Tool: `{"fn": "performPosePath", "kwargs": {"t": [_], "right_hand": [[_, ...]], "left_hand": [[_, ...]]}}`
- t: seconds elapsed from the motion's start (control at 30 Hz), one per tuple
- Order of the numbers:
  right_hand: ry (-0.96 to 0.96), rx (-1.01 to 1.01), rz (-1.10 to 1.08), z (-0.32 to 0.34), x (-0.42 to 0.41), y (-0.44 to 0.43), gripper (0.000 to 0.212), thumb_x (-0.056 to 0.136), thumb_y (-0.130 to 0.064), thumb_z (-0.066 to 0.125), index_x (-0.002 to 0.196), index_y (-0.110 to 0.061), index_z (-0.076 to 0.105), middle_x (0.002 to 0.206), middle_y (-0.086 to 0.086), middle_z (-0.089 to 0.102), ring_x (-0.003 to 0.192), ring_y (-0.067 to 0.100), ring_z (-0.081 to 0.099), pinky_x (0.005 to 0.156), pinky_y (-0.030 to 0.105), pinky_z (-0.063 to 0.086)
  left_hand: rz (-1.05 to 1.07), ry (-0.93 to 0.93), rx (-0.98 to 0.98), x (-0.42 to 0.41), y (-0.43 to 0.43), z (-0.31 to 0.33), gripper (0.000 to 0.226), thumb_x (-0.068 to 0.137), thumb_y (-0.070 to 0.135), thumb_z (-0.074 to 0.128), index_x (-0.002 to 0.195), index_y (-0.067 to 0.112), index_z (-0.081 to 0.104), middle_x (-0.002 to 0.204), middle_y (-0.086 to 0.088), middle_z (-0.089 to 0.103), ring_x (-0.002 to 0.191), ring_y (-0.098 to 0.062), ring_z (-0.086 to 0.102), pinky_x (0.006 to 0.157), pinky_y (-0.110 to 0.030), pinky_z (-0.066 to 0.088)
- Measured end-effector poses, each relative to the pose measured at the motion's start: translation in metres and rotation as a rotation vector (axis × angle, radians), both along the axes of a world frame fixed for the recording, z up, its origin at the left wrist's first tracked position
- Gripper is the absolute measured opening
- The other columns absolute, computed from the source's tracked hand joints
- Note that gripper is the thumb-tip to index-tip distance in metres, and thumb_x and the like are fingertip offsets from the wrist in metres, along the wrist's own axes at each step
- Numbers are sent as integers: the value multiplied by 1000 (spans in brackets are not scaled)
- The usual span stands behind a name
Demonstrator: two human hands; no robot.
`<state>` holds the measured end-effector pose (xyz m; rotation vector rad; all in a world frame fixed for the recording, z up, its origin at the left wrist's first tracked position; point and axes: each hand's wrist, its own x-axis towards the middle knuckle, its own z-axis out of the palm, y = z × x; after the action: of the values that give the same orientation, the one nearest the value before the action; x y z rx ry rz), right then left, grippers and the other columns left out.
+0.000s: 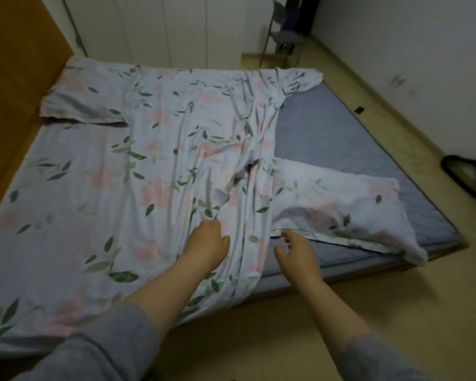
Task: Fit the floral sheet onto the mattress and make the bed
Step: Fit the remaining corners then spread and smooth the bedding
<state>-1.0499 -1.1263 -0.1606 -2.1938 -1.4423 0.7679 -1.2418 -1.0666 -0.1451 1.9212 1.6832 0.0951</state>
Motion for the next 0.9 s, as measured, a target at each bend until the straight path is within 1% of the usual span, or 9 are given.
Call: {"fn": "performPosePath", "kwargs": {"t": [0.1,0.23,0.33,0.4,0.53,0.63,0.73,0.8,0.9], "right_hand": [[2,-35,-84,2,52,-5,44,93,-28,52,135,-15,46,132,9,52,117,26,52,95,40,46],[-15,-88,-150,-3,105,-1,44,92,-28,53,134,-14,47,132,9,52,116,26,53,92,38,47],[-15,-114,-181,-8,142,14,44,92,-28,53,134,-15,47,132,8,51,116,26,52,91,37,46],[-23,-112,-212,-7,168,25,44,93,-28,53,134,-14,47,134,8,50,118,26,51,93,35,44],[-51,-128,-272,-4,219,39,43,91,-28,54,131,-13,50,134,9,50,117,26,51,94,35,45],[-48,-148,-302,-3,254,46,40,90,-27,55,128,-13,52,131,10,52,114,27,53,91,35,46],[-45,-149,-306,-4,288,55,37,90,-25,57,124,-11,54,126,11,55,112,27,53,90,33,45],[-17,-136,-308,-5,314,64,37,90,-23,57,124,-10,54,126,11,54,113,26,53,91,31,43],[6,-137,-258,-11,364,77,42,91,-27,56,130,-12,50,129,10,52,115,25,52,94,33,43]], "left_hand": [[-84,11,-6,54,9,2,30,96,33,43,105,5,50,113,-14,53,97,-28,54,79,-32,43],[-153,19,-31,113,27,-3,29,96,33,44,105,6,49,114,-15,51,99,-30,53,82,-35,44],[-196,-7,-39,154,51,-9,39,97,33,44,123,4,48,127,-16,48,113,-32,51,92,-36,42],[-224,-41,-42,182,68,-15,42,96,32,45,127,4,46,130,-17,48,116,-32,50,94,-35,42],[-283,-66,-67,238,92,-22,35,95,32,47,116,4,51,121,-17,52,108,-31,53,86,-33,43],[-302,-101,-76,275,100,-19,36,94,27,48,121,4,52,125,-16,53,111,-30,52,89,-30,41],[-310,-100,-80,309,109,-18,40,94,27,49,127,5,50,128,-16,52,114,-29,52,91,-30,42],[-301,-82,-93,334,117,-21,39,94,28,49,124,3,50,126,-16,52,111,-30,53,88,-31,43],[-270,-56,-106,378,126,-28,34,94,30,48,116,3,50,120,-16,52,105,-30,54,84,-33,43]]}}
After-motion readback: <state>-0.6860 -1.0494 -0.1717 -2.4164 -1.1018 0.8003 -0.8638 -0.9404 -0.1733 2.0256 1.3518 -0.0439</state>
